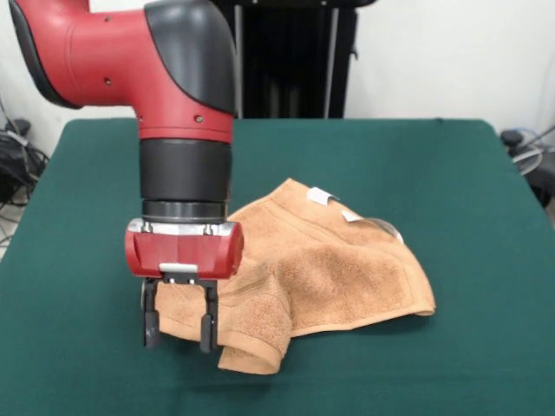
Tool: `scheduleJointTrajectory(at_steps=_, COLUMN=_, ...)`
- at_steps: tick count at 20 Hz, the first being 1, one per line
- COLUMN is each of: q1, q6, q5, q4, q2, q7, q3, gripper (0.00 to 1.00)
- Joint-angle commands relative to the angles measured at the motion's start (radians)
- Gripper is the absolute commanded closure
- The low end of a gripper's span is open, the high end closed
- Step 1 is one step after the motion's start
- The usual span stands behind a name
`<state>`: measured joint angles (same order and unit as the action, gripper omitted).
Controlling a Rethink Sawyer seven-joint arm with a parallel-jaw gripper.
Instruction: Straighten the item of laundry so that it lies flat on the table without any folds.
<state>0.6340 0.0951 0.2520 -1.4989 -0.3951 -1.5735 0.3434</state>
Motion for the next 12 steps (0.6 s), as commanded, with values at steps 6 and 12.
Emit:
scheduleJointTrajectory(at_steps=6, q1=-0.046, q6=-0.066, q5=0.036, q4=0.001, q2=0.042, q7=-0.092, q3=0.014, gripper=0.0)
scheduleJointTrajectory(at_steps=12, q1=-0.052, q6=-0.065, q5=0.033, q4=-0.017, q2=0.026, q7=-0.1, q3=0.009, gripper=0.0)
